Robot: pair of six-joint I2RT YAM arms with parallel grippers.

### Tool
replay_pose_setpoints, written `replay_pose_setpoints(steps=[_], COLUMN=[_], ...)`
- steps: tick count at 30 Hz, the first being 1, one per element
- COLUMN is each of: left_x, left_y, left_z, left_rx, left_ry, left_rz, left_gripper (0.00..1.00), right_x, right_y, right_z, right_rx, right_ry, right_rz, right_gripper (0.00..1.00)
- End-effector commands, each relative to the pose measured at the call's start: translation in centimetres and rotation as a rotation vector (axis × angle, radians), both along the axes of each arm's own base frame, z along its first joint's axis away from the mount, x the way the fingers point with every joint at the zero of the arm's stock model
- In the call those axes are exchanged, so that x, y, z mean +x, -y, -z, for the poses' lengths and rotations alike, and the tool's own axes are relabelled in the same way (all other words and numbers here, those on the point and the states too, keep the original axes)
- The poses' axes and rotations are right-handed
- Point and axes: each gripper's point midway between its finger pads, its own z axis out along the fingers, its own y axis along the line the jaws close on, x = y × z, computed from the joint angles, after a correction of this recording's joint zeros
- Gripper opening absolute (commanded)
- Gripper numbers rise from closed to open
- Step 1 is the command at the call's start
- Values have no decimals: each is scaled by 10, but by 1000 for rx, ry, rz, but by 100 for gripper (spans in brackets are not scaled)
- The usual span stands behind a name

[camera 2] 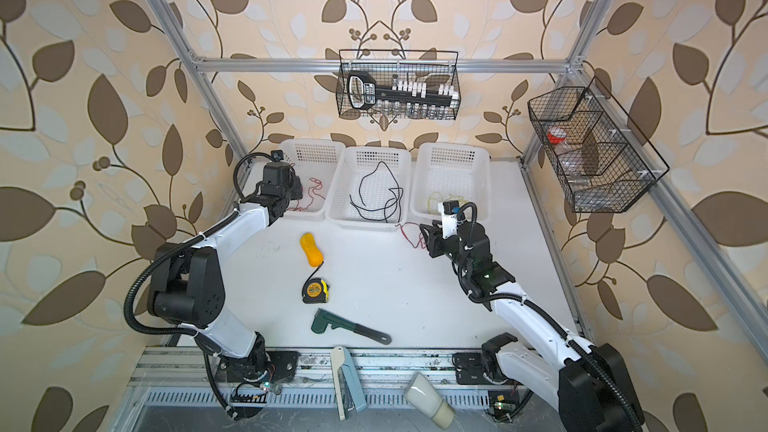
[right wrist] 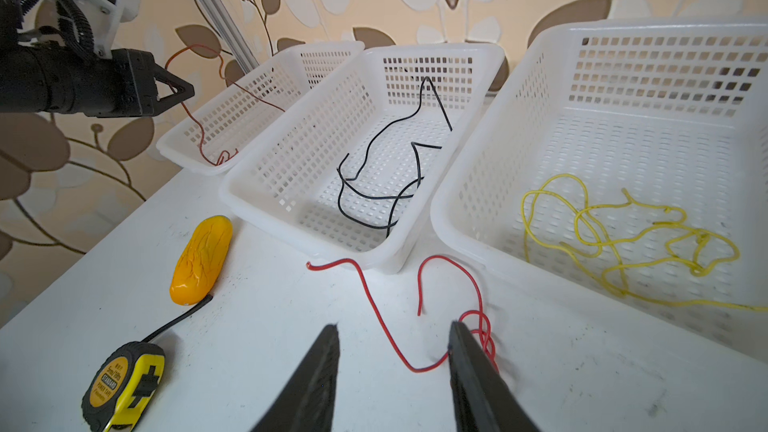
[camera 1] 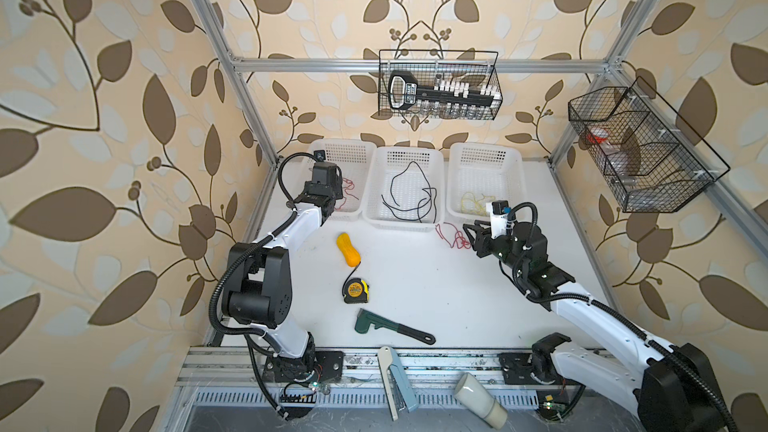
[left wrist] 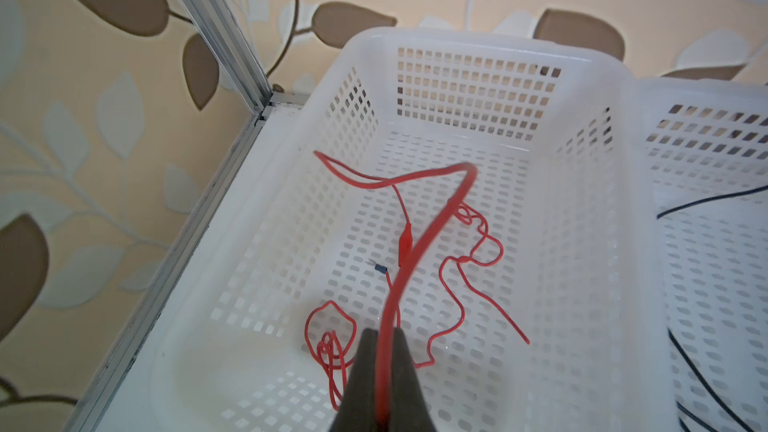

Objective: Untangle the cables
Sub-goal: 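Lower the red wire with the alligator clip into the red-wire basket, then open the left gripper and withdraw while the right gripper grasps remaining red wire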

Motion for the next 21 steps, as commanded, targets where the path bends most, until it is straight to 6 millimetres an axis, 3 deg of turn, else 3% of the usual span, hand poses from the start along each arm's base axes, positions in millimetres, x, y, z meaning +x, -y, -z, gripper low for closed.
replay_pose_setpoints(steps=[1, 9, 19, 21], left_x=[-2, -5, -13, -15], left_y=[1, 5, 14, 17], left_z=[12, 32, 17, 11], left_rx=[-64, -101, -154, -168], left_ry=[-33, -96, -57, -43], left_rz=[-20, -27, 11, 28], left_gripper=[0, 0, 53, 70], right_x=[-1, 8, 8, 8], right_y=[2, 15, 7, 7], right_z=[15, 35, 51, 52], right_rx=[-11, -50, -54, -58], right_ry=[-43, -113, -166, -168], right_rz=[10, 89, 54, 52], right_gripper=[44, 44, 44, 44])
